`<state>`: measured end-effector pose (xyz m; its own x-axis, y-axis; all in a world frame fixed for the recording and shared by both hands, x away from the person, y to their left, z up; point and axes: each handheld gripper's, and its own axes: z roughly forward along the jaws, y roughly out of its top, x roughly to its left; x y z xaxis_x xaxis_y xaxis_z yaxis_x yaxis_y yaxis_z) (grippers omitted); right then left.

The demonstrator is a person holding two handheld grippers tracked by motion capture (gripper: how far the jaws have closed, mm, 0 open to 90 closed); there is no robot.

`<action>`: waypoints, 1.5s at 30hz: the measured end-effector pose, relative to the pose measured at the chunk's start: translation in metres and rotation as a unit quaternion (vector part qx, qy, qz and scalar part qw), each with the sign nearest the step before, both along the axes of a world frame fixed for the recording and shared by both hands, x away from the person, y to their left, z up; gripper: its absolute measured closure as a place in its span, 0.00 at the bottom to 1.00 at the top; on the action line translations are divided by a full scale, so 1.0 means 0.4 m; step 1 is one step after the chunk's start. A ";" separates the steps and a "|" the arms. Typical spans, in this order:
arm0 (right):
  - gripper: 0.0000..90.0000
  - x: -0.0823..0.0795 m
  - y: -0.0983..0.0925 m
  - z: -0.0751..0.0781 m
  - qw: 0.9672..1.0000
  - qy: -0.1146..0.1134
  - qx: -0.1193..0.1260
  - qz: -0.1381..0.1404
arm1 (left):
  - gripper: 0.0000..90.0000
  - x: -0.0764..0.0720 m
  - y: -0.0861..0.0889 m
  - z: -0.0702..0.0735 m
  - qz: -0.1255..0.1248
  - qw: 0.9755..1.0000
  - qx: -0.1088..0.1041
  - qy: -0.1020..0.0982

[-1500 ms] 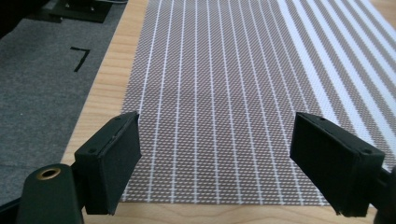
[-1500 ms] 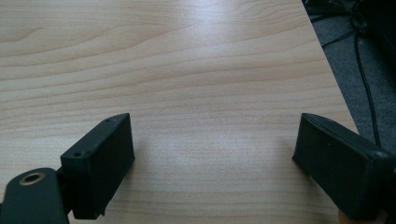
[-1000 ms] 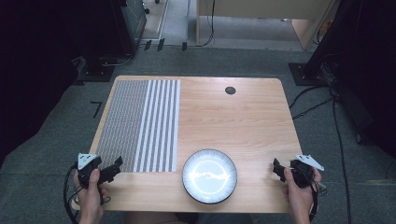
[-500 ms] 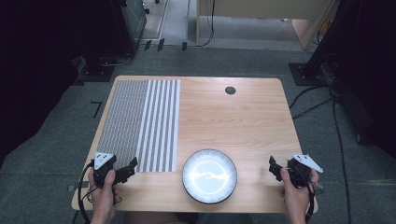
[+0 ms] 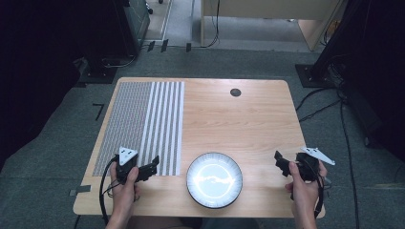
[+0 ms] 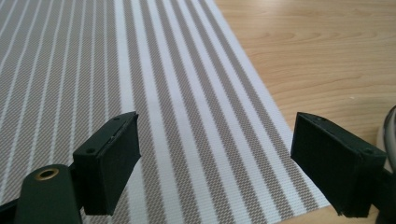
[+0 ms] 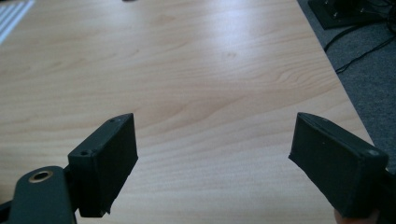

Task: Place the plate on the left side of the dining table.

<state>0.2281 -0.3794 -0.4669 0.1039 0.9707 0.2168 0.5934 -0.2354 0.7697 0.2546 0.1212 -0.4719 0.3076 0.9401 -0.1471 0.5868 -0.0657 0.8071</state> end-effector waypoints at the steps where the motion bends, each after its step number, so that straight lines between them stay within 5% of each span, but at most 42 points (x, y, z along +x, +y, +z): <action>1: 0.16 0.000 0.000 0.000 1.000 0.000 0.000 0.000 | 0.17 0.000 0.000 0.000 0.000 1.000 0.000 0.000; 6: 0.16 -0.004 0.012 -0.010 1.000 -0.019 0.017 -0.011 | 0.17 -0.001 -0.029 -0.004 -0.019 1.000 -0.006 -0.002; 8: 0.16 -0.004 0.032 -0.026 1.000 -0.005 0.003 0.001 | 0.17 -0.004 -0.040 -0.004 -0.025 1.000 -0.010 -0.003; 11: 0.17 -0.008 0.048 -0.040 1.000 -0.001 0.007 0.010 | 0.17 -0.009 -0.057 -0.002 -0.040 0.998 -0.039 0.003; 14: 0.17 -0.009 0.062 -0.046 1.000 0.004 0.010 0.017 | 0.17 -0.021 -0.080 -0.002 -0.059 0.997 -0.044 0.003; 28: 0.27 -0.030 0.127 -0.020 0.999 -0.020 0.017 0.030 | 0.17 -0.060 -0.142 -0.001 -0.111 0.992 -0.056 0.001; 37: 0.33 -0.038 0.177 -0.013 0.996 -0.042 0.017 0.072 | 0.18 -0.074 -0.167 0.000 -0.133 0.990 -0.054 0.005; 39: 0.42 -0.038 0.191 -0.017 0.995 -0.039 0.027 0.089 | 0.19 -0.078 -0.173 0.000 -0.136 0.989 -0.051 0.004; 41: 0.53 -0.041 0.211 -0.026 0.991 -0.039 0.040 0.123 | 0.28 -0.084 -0.180 0.000 -0.139 0.989 -0.053 0.003; 45: 0.57 -0.044 0.228 -0.030 0.988 -0.040 0.040 0.141 | 0.39 -0.095 -0.190 0.000 -0.158 0.985 -0.068 0.000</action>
